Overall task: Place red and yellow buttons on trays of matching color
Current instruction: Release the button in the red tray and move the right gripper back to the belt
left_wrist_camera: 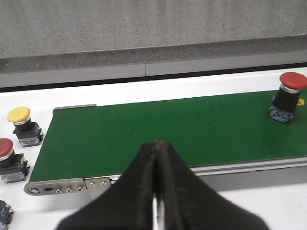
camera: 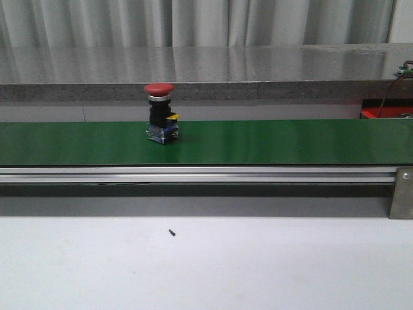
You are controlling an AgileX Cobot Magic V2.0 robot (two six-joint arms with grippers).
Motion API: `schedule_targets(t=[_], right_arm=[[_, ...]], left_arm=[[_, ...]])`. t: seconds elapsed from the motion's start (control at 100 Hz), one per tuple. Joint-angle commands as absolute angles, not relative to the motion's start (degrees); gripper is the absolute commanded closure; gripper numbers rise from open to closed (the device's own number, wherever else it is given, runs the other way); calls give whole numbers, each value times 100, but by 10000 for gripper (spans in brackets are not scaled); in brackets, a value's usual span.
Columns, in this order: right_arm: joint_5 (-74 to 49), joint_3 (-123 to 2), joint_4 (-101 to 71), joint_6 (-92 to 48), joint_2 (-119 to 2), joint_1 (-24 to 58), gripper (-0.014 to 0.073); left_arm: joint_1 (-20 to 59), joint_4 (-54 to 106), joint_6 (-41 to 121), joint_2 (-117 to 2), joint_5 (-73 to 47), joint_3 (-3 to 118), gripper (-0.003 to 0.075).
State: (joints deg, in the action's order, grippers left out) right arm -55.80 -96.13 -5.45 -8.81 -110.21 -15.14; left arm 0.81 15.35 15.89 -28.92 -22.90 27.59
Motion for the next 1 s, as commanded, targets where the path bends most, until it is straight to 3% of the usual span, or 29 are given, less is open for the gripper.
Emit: schedule_targets(t=[0.0,0.4,0.47,0.69,0.99], right_arm=[[-5101,-9812,-608,-988,-10968,-1541,403],[-4833,-9878,-676,-995,-11726,-1535,394],[-4840,-9878,-690,-996,-11761,-1535,361],[-4858,-9878,-723,-1001,-11769,-1535,133],[-5491,-10541,-656,-1001,-11662,-1541,115]], left_arm=[[128,1637,1596,-2912,-1841,2926,739],[128,1637,1596,-2912,-1841,2926,740],[128,1637,1596,-2912,-1841,2926,740],[128,1637,1596,-2912,-1841,2926,739],[128,1648,1586,-2912,-1841,2926,740]])
